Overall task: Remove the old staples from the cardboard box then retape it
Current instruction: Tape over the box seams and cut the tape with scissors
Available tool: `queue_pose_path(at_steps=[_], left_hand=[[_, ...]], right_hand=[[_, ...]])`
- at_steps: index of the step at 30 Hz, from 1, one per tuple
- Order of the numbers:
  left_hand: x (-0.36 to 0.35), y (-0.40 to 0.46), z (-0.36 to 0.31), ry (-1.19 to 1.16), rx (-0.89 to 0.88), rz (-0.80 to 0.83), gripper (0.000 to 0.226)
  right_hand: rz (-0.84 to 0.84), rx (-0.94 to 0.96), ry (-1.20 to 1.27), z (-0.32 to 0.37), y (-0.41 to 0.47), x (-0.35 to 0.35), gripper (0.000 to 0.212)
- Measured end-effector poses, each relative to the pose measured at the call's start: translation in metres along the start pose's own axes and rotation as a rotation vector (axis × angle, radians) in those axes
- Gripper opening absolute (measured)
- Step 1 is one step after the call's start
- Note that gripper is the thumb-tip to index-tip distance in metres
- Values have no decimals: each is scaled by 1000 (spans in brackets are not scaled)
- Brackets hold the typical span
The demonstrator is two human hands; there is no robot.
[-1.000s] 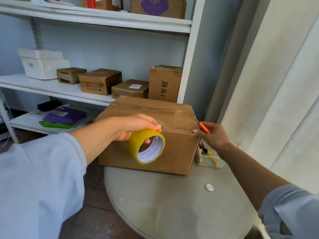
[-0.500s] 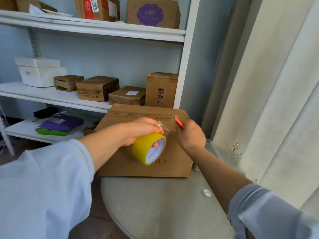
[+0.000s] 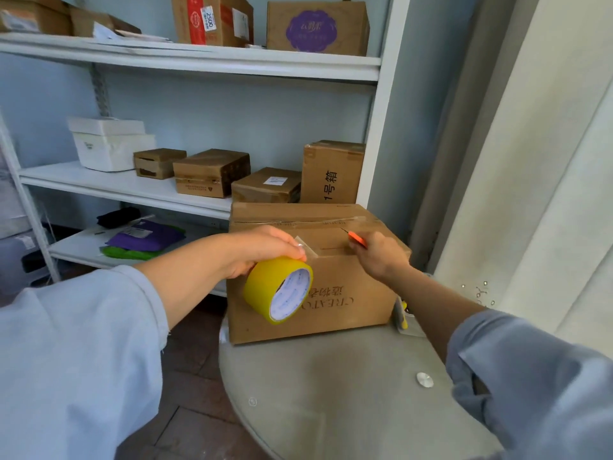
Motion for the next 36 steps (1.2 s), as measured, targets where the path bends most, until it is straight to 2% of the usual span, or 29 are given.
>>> queue_pose_path(at_steps=[5,8,13,20,28,32,36], left_hand=[[8,1,-6,-60,-53,-131,5],[19,0,-4,-83,-100,-228,11],[23,7,3,-148,-99,-263,9],[24,1,3,-176,-56,-213,11],[10,2,2,-190,-61,-120,10],[-17,-7,-11,-210,-63,17,8],[-39,-14,-15,-300,53,234,11]], right_hand=[[37,136,94,62,-10,-38,33],[-37,191,185,50,-25,-40,31],[4,249,340,34,-31,-33,28],[48,239,500,27,-24,-26,25],[64,88,517,13,-15,-15,26],[25,78,586,7,-22,-12,23],[-53,90,677,11,-27,-4,20]])
Point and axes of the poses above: each hand's wrist, its own y-axis towards the middle knuckle, its own x-axis out of the back of the hand, z = x × y, the point moved 6 cm from there along y, towards the middle knuckle, and after that the axes turned 9 degrees about -y, right-handed, at the moved point
